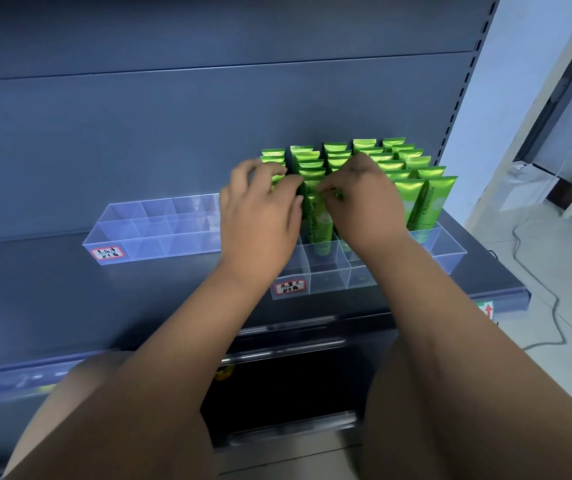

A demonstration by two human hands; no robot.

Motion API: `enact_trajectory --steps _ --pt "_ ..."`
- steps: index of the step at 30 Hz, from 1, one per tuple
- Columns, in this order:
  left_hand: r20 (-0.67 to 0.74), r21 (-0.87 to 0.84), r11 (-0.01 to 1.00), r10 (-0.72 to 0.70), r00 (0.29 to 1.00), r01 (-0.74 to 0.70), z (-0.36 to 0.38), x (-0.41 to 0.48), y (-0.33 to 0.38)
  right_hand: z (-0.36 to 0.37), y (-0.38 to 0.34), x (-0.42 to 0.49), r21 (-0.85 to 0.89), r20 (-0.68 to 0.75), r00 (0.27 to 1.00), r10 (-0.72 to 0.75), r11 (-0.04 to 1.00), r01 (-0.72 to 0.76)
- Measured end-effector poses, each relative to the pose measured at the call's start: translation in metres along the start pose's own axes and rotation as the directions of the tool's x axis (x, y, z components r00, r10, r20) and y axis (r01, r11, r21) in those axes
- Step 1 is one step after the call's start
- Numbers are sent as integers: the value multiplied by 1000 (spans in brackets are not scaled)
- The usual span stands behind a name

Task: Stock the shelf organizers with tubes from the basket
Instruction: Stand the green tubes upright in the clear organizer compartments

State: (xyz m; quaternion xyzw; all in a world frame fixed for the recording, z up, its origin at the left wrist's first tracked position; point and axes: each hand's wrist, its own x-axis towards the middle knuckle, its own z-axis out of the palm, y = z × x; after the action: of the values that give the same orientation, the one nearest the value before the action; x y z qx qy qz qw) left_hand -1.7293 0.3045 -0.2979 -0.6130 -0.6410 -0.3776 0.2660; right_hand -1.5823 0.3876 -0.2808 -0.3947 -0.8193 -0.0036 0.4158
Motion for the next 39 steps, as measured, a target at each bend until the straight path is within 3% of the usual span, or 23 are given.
enact_trajectory --steps 5,12,33,39 --pt "123 82 995 39 992 -50 17 20 5 1 6 3 56 35 999 -17 998 15" --pt "213 7 1000 16 977 -18 20 37 4 0 12 8 99 31 999 7 995 -11" --pt "174 -33 998 -44 984 51 26 25 1 6 14 10 79 24 1000 7 997 -9" --pt "139 -27 998 -45 989 50 21 20 0 1 4 4 -77 0 1000 -2 997 3"
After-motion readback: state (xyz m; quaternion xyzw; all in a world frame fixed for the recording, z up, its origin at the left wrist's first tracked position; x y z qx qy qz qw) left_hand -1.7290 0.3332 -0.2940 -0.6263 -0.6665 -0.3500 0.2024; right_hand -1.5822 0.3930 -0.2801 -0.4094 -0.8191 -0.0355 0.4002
